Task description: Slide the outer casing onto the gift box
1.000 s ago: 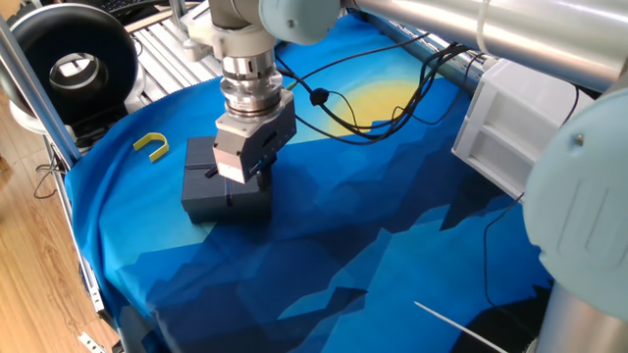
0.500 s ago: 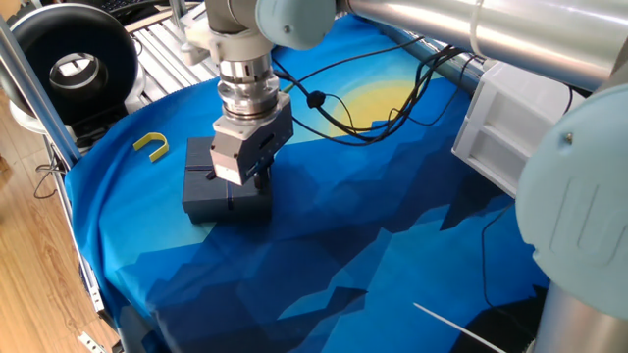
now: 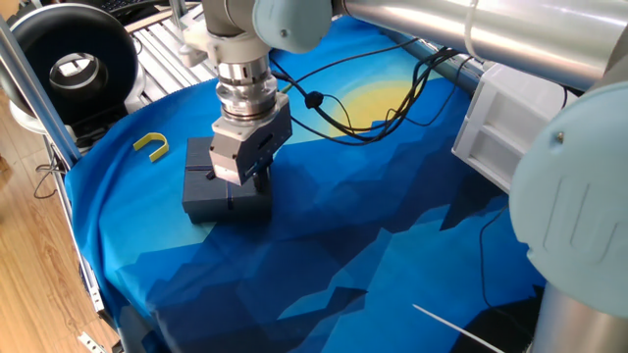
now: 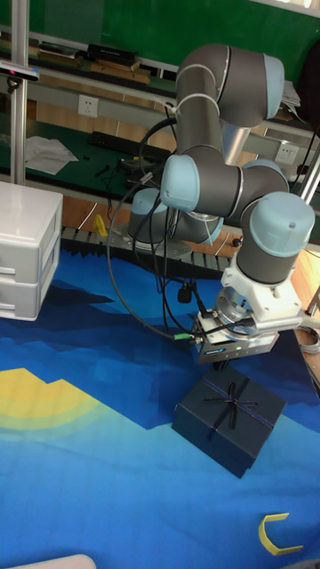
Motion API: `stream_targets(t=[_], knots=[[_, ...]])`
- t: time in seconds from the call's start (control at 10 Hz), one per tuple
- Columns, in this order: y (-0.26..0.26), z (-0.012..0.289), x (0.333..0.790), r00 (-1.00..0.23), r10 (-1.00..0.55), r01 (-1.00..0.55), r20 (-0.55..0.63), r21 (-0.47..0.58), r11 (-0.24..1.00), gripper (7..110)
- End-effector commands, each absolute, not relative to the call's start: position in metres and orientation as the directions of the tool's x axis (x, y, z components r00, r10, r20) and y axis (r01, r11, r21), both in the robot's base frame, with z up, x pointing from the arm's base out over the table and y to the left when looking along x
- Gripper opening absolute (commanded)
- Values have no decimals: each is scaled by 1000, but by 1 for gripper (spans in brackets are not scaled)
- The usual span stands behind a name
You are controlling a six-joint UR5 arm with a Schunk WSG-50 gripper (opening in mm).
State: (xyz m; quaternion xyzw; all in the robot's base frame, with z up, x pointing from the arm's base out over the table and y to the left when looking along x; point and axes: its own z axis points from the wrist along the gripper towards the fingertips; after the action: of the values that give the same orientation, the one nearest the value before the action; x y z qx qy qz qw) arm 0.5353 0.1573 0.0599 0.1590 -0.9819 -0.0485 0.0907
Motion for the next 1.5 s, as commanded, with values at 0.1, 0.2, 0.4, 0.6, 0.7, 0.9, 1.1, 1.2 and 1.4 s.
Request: stream_targets(t=[0.1,0.2,0.4,0.6,0.7,0.9,1.1,1.2,1.4], knots=[[164,66,537,-934,-316,-295,169,139,945,7],[167,74,536,-933,-314,-292,175,142,946,7],[173,95,551,-937,-304,-287,172,119,951,7],[182,101,596,-946,-304,-293,110,102,951,7],[195,97,632,-954,-297,-290,41,127,949,7],[215,92,683,-961,-270,-276,-63,141,951,7],[219,83,702,-963,-261,-268,-67,115,957,7],[218,80,704,-962,-266,-272,-64,113,956,7],[213,77,701,-958,-283,-285,-39,104,953,7]])
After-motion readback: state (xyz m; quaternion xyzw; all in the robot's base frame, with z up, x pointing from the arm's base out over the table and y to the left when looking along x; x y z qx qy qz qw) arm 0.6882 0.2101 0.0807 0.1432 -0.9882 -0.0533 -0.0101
